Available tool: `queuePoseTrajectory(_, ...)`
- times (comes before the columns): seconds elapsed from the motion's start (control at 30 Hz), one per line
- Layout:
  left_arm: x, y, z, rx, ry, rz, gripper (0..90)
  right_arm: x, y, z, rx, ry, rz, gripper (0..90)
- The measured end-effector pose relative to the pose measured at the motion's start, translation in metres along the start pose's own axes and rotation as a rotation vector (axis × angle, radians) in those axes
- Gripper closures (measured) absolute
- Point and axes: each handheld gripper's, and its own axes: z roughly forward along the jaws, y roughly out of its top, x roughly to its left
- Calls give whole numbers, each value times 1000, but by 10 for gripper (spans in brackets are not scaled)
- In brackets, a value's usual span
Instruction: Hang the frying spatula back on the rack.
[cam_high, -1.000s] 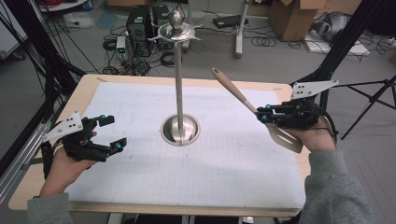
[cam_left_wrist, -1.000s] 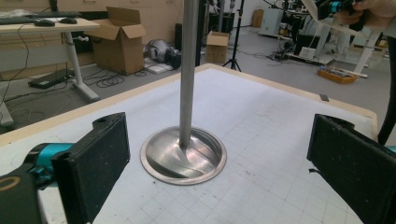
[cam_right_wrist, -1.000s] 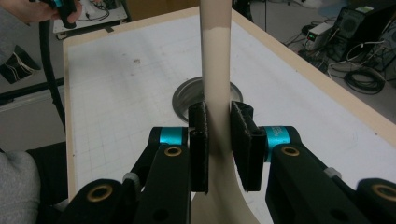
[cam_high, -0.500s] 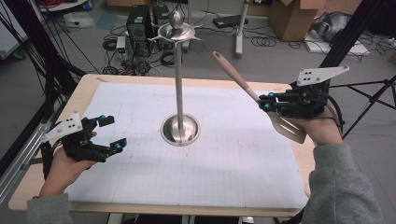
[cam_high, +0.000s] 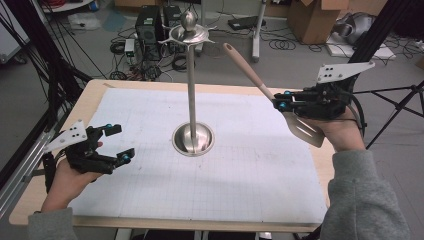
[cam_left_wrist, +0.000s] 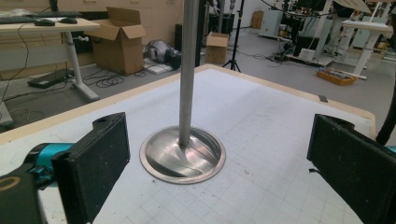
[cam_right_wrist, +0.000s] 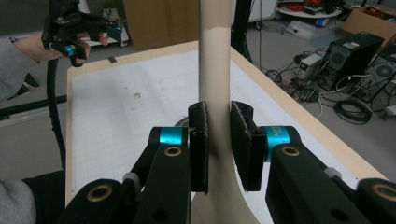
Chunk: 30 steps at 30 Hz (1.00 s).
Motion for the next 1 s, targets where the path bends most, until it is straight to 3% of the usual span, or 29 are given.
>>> queuePoseTrajectory(1.0,-1,0,-1,-2,1,-6,63,1,12,14,-23,1,-14,777)
